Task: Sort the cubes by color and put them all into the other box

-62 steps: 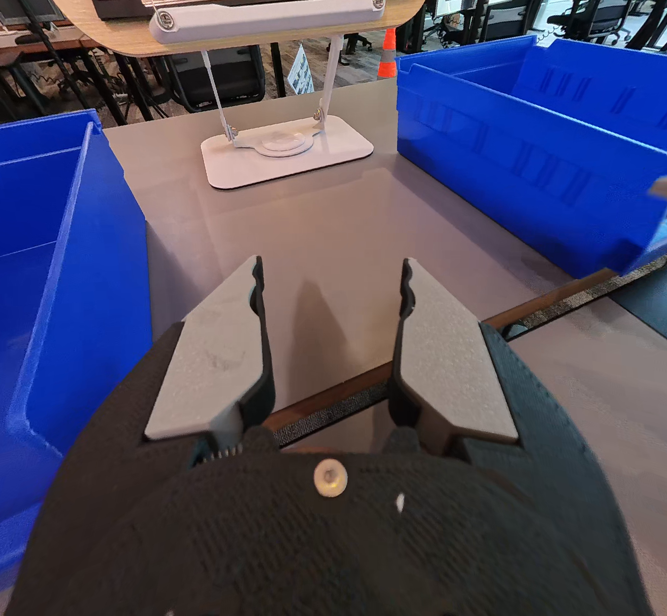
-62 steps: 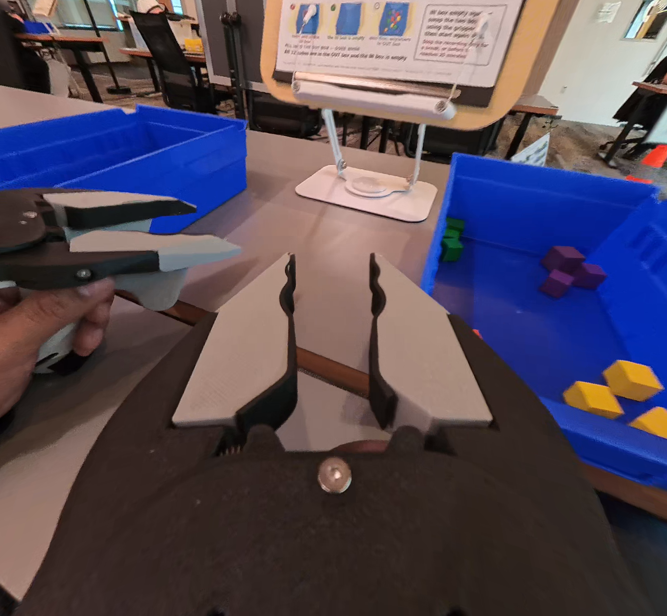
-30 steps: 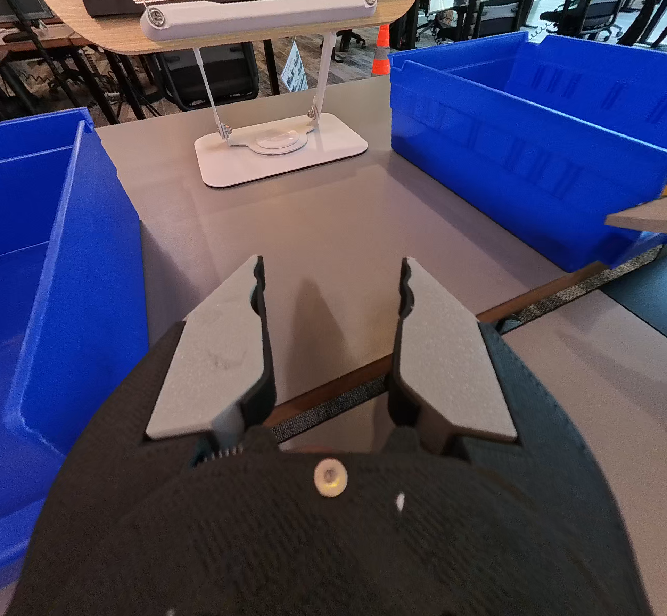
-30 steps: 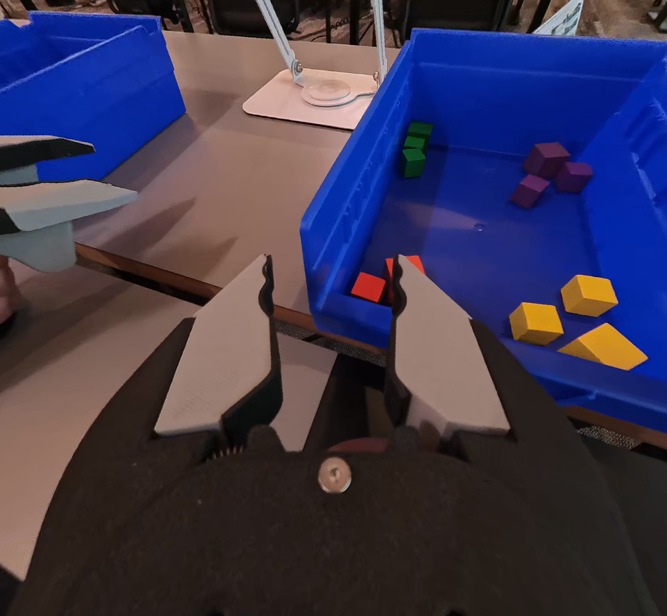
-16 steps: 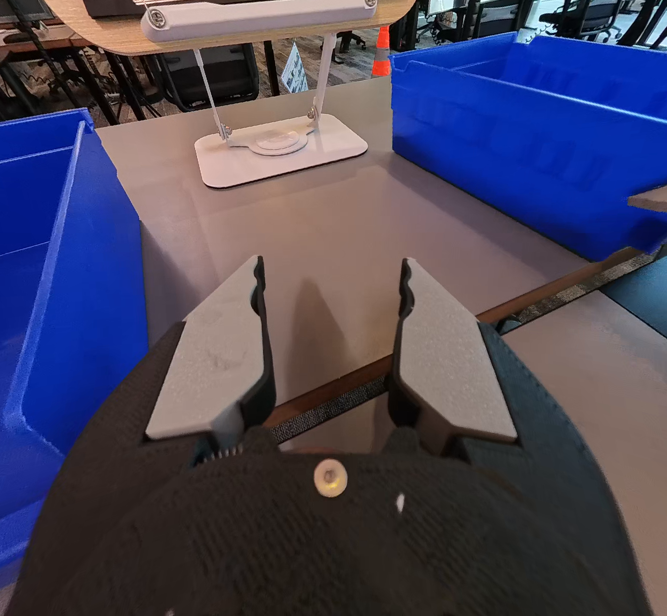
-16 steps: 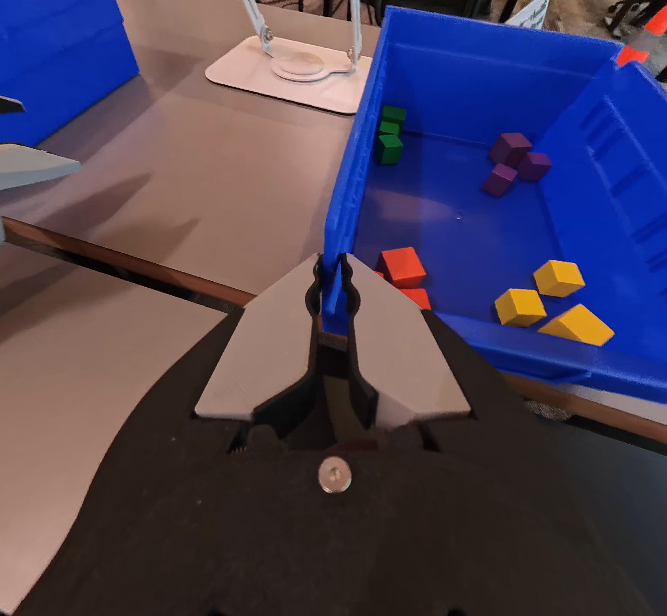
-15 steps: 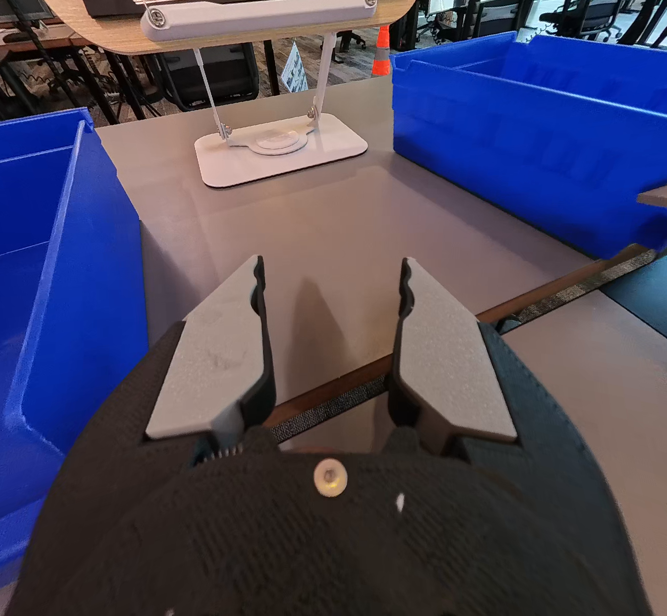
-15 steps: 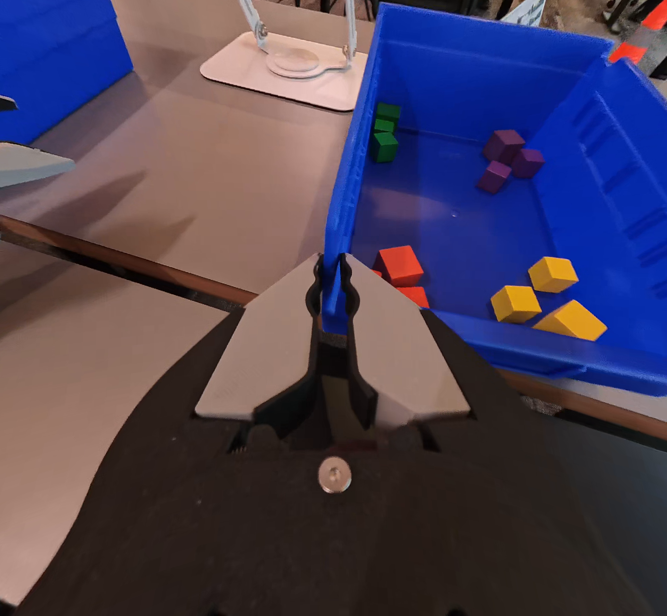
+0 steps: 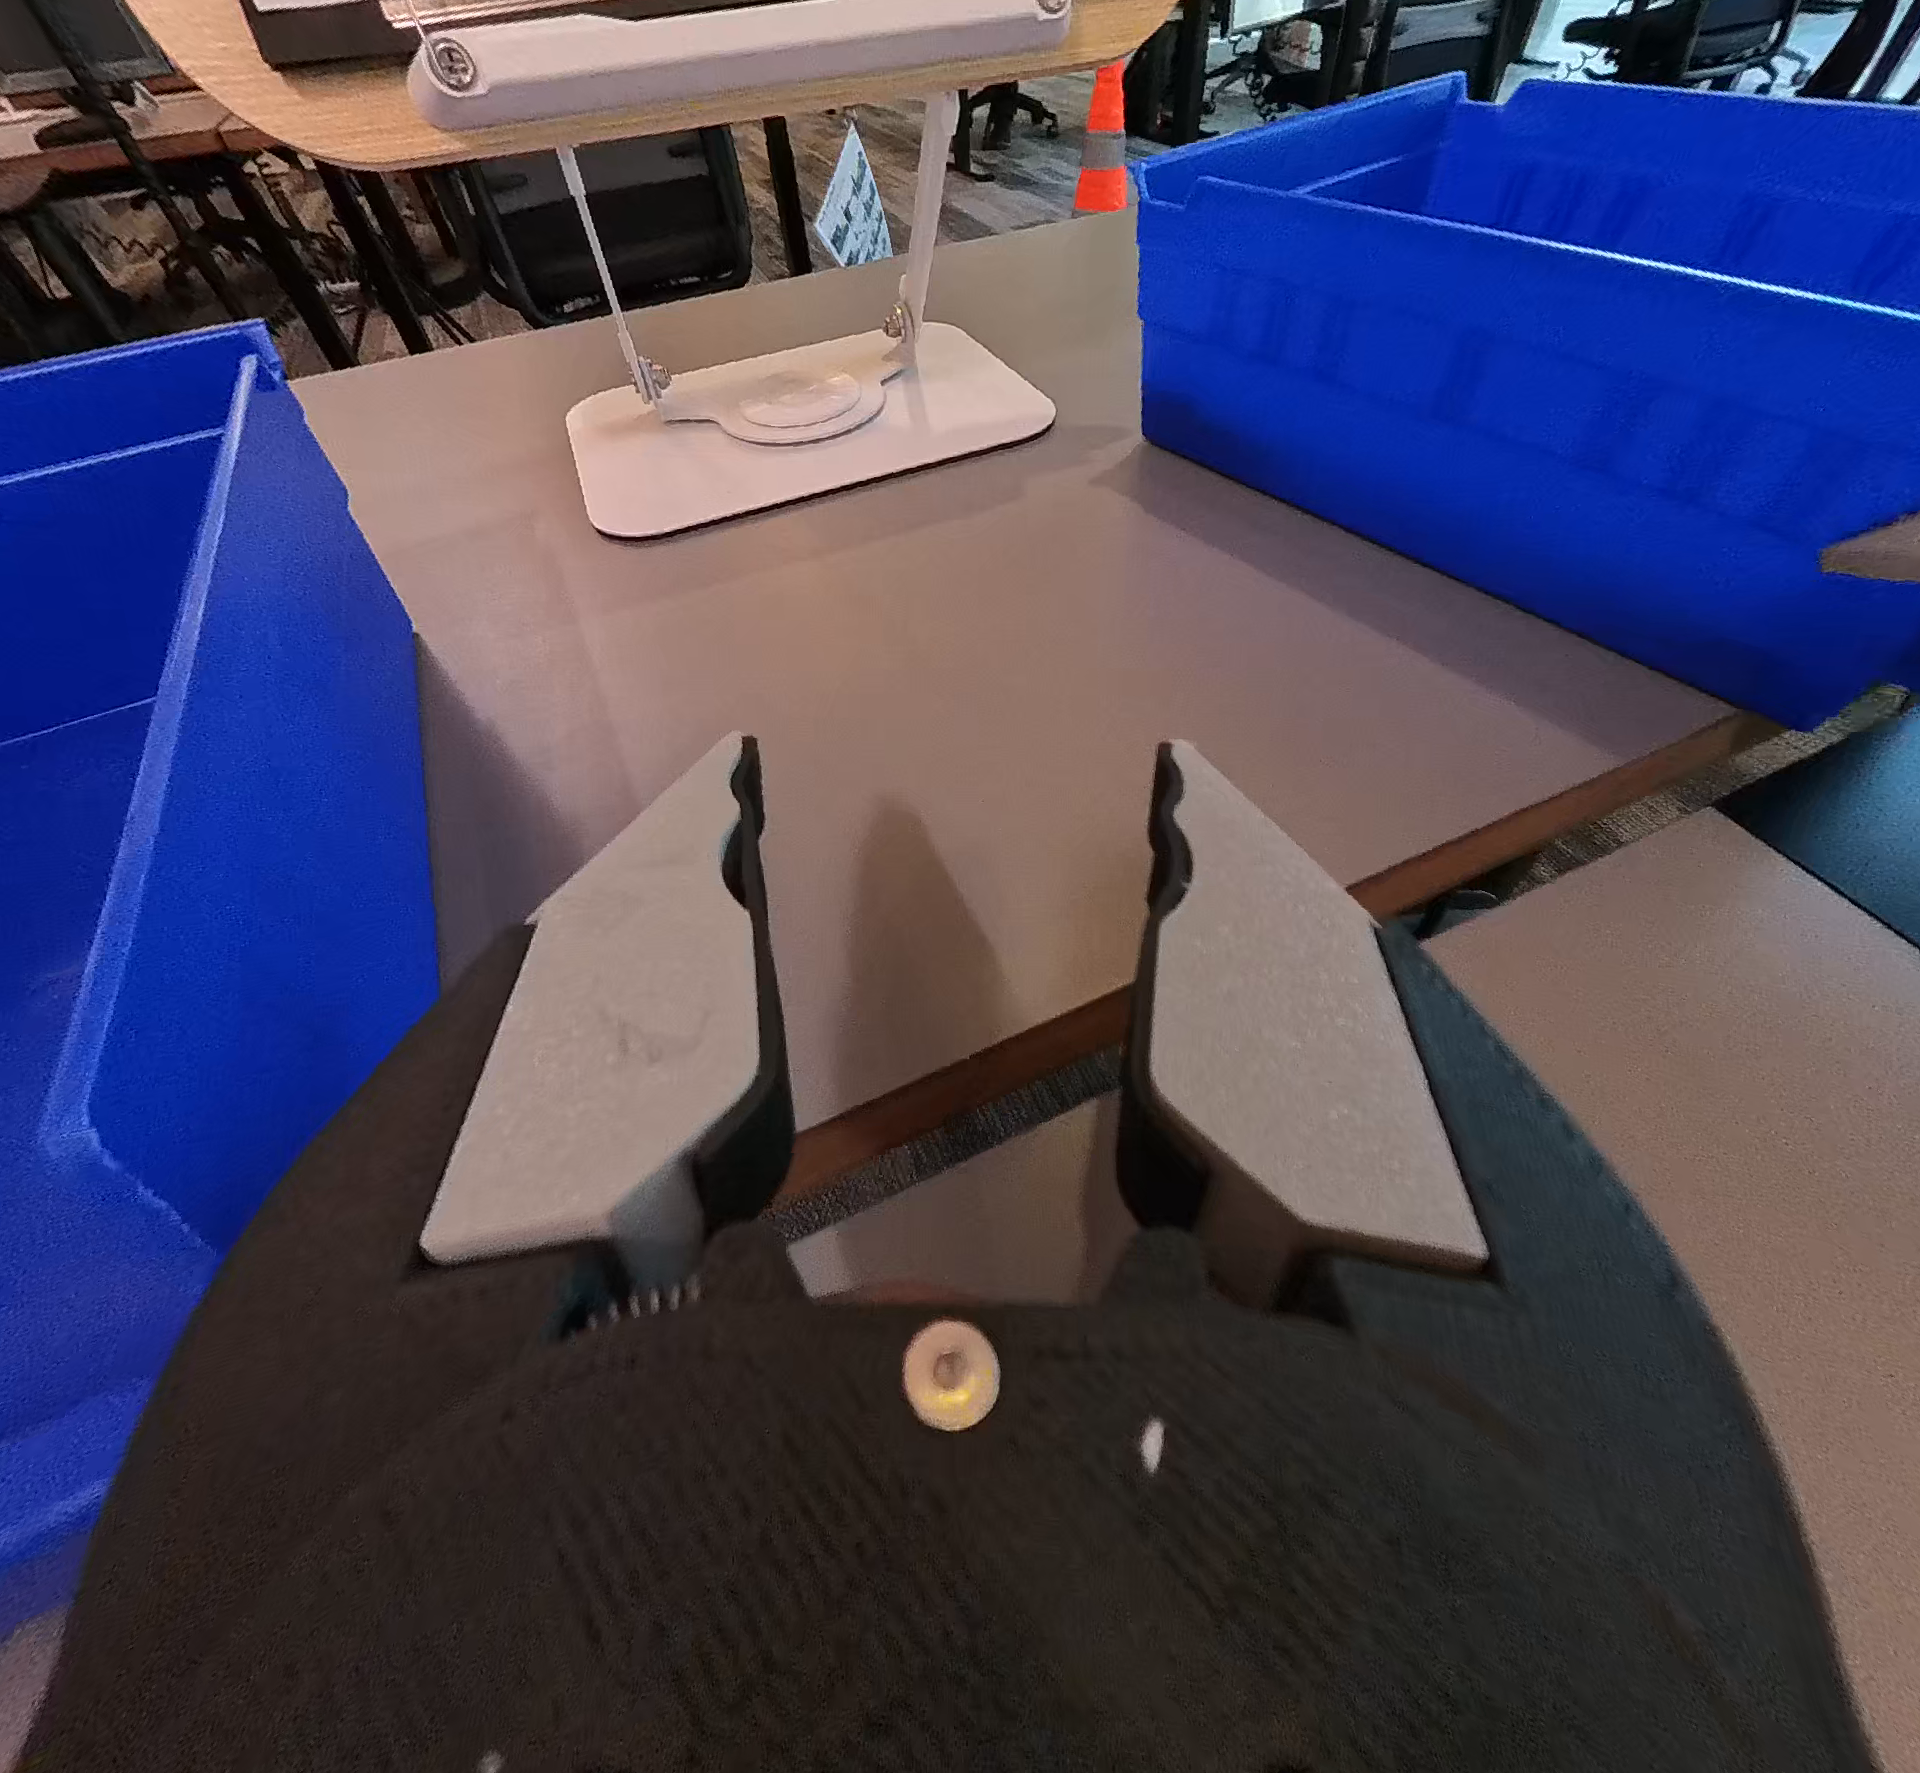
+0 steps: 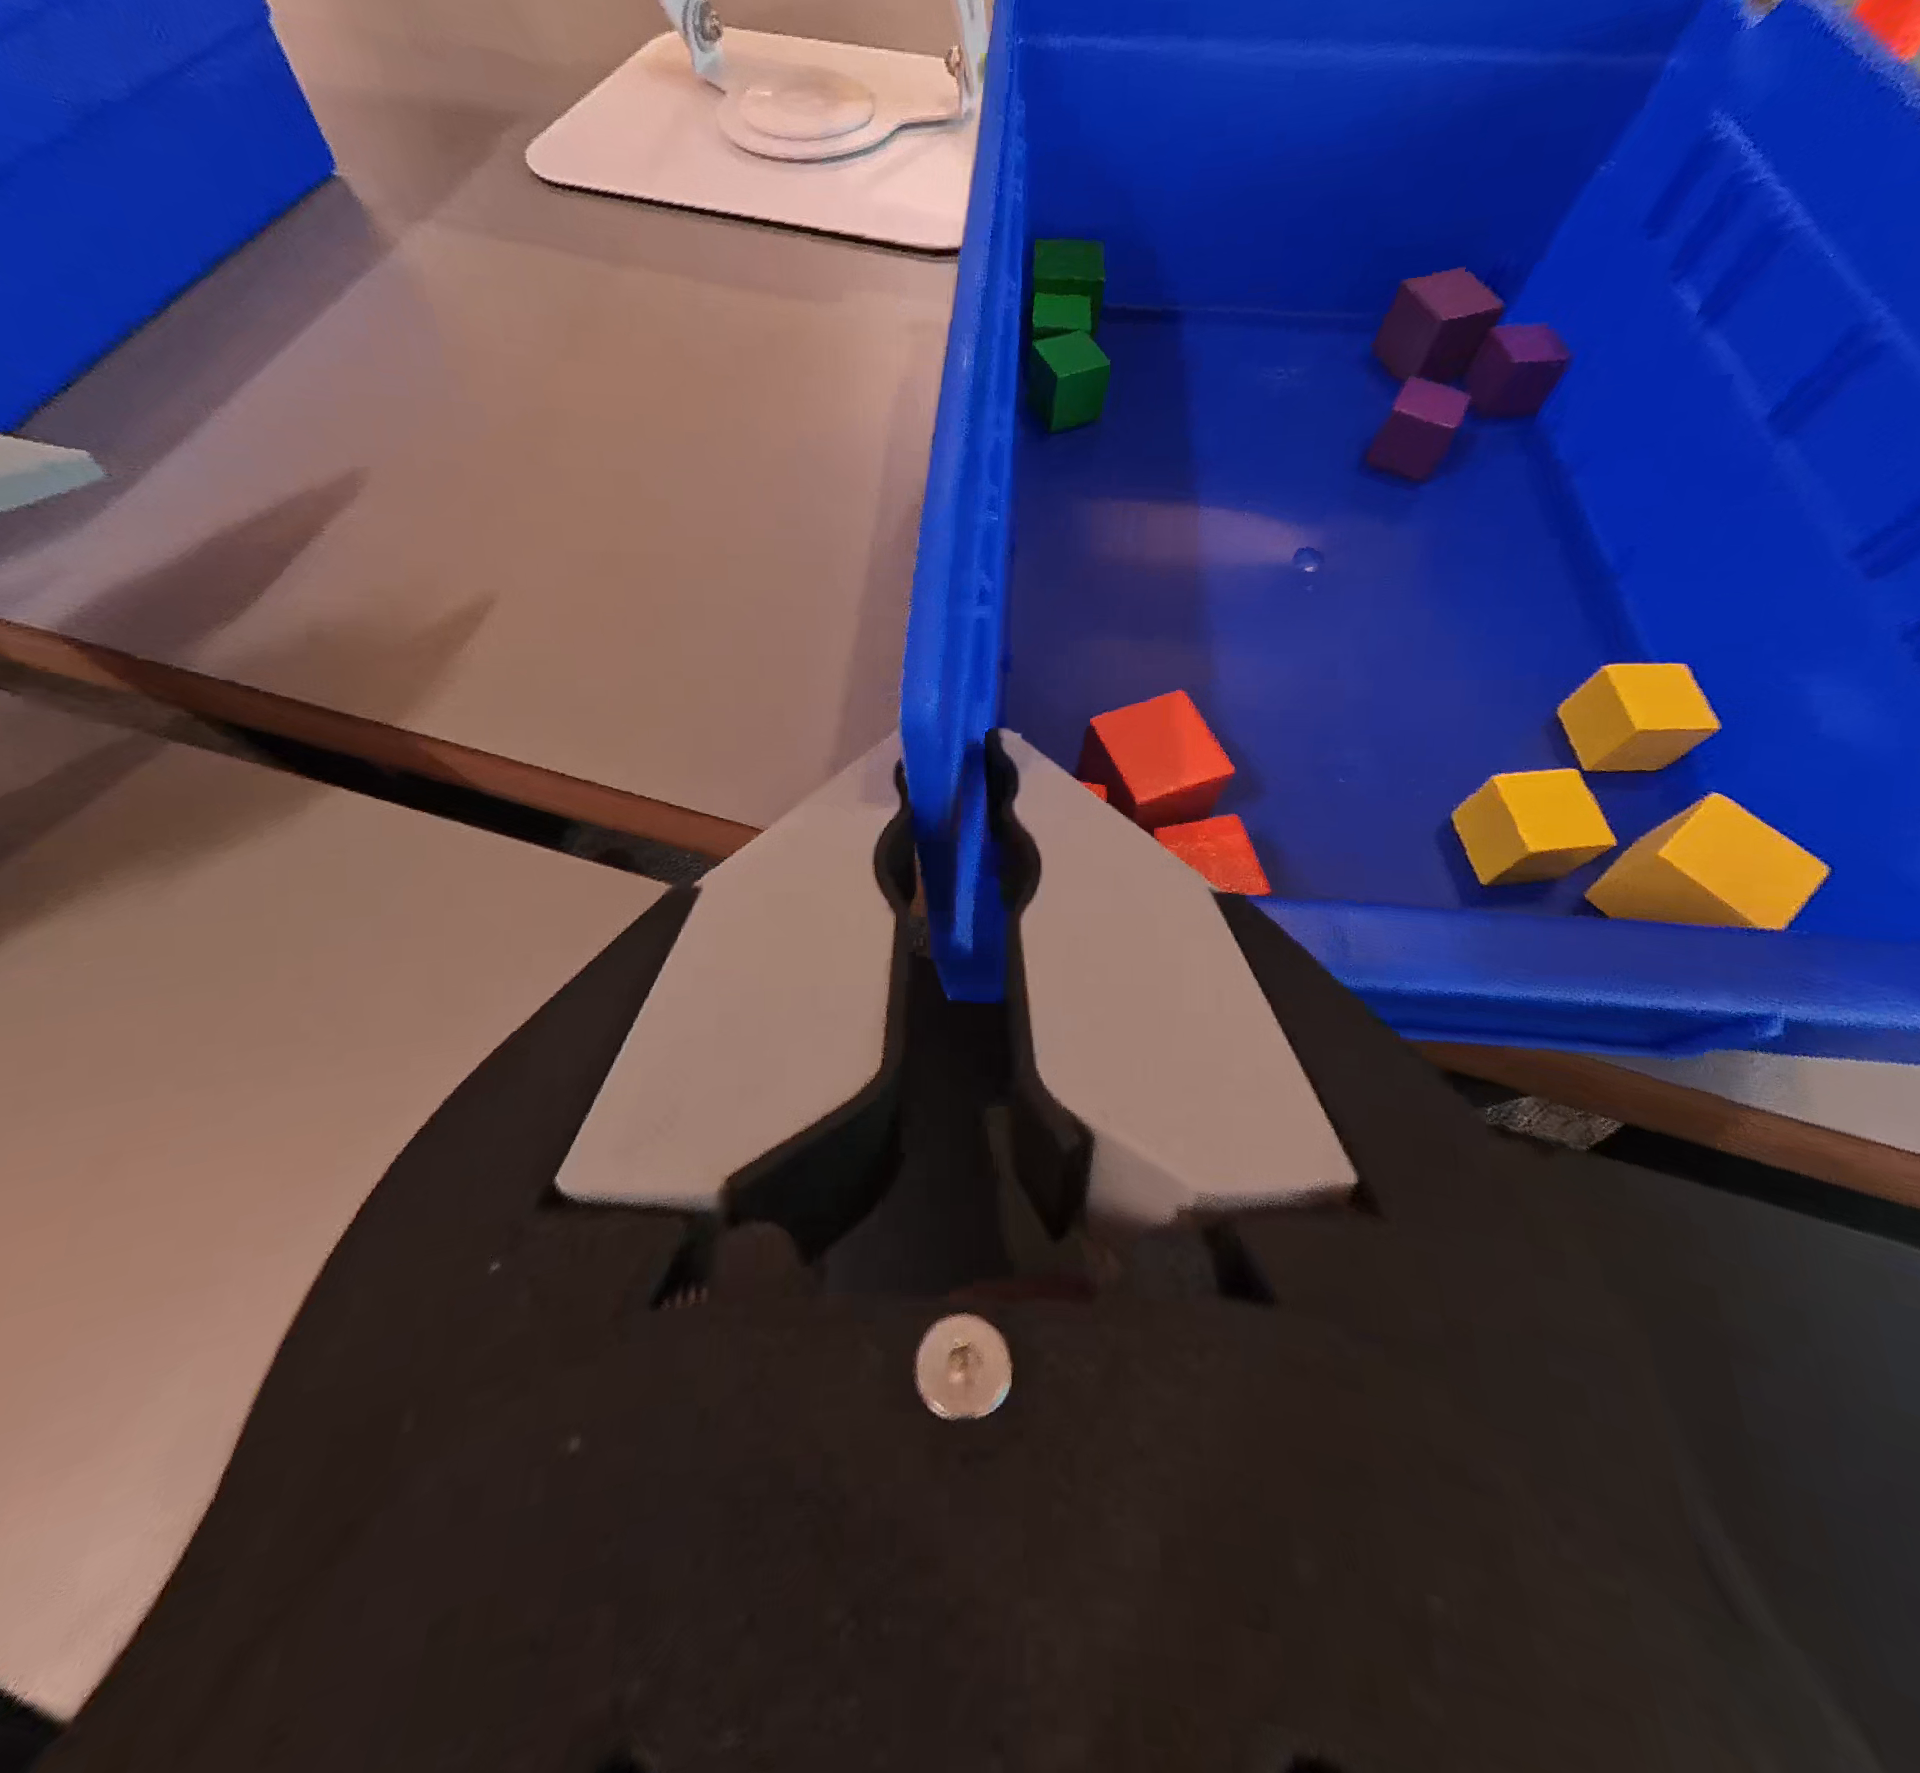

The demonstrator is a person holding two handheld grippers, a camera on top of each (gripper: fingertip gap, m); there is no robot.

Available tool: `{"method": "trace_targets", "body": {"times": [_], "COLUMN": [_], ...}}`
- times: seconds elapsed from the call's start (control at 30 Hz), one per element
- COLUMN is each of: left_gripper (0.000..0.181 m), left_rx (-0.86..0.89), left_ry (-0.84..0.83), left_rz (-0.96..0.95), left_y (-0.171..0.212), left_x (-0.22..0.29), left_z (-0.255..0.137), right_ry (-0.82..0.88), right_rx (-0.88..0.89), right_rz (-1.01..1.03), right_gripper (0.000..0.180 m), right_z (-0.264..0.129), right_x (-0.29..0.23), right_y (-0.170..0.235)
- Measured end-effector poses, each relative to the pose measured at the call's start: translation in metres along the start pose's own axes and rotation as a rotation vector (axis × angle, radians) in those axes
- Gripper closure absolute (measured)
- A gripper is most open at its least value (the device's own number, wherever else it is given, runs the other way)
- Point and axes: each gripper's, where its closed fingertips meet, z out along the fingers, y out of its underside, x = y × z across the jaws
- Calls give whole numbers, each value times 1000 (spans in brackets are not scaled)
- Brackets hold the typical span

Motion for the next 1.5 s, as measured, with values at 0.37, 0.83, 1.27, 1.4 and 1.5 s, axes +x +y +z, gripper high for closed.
{"method": "trace_targets", "body": {"times": [0.37,0.83,1.27,1.4,1.5], "left_gripper": [118,106,165,176,178], "left_rx": [31,30,-273,-278,-260], "left_ry": [-331,-306,-348,-342,-307], "left_rz": [27,-60,-4,33,-18], "left_y": [11,-15,32,30,31], "left_x": [-48,-63,-117,-123,-131], "left_z": [-68,-94,-40,-38,-46], "right_ry": [63,47,54,56,51], "right_rx": [-8,-11,-9,-6,-13], "right_rz": [-33,-30,-33,-33,-33], "right_gripper": [180,179,179,180,180], "right_z": [-3,-4,-3,-3,-4], "right_x": [9,10,11,12,13], "right_y": [0,1,1,0,1]}}
